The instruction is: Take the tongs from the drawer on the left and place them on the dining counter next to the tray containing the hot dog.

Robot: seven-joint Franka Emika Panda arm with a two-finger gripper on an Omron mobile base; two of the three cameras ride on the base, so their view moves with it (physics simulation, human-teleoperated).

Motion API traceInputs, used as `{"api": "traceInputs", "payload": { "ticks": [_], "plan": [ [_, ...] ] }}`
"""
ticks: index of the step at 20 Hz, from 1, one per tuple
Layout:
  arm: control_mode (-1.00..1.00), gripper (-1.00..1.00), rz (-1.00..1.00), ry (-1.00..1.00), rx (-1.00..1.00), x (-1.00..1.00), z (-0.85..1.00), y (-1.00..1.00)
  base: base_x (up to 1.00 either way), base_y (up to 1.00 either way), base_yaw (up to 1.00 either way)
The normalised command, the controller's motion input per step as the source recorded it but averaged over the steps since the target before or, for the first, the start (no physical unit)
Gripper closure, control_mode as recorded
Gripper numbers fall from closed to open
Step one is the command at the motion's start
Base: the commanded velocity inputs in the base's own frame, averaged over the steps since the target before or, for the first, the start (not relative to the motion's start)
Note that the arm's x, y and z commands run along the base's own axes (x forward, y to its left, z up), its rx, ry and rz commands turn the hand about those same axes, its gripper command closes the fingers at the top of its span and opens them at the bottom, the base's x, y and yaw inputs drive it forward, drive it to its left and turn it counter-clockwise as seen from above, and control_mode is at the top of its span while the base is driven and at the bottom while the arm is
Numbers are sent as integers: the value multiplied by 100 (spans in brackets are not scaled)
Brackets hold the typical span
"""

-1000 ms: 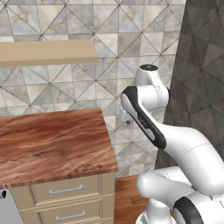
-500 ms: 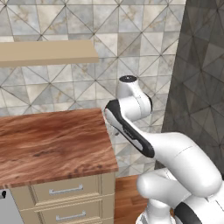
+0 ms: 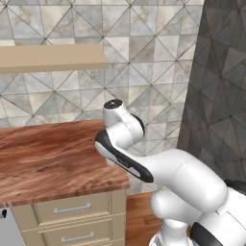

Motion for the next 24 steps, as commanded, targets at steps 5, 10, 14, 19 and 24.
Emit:
{"api": "traceInputs", "payload": {
  "ticks": [5, 10, 14, 19, 24],
  "plan": [
    [-100, -100, 23, 0, -17, 0, -52, 28, 0, 0, 0],
    [-100, -100, 16, 0, -15, 3, -43, 27, 0, 0, 0],
    [-100, -100, 13, 0, -14, 1, -38, 53, 0, 0, 0],
    [-100, -100, 11, -4, -10, 0, -30, 53, 0, 0, 0],
    [-100, -100, 4, -3, -5, 0, -24, 45, 0, 0, 0]
  ]
}}
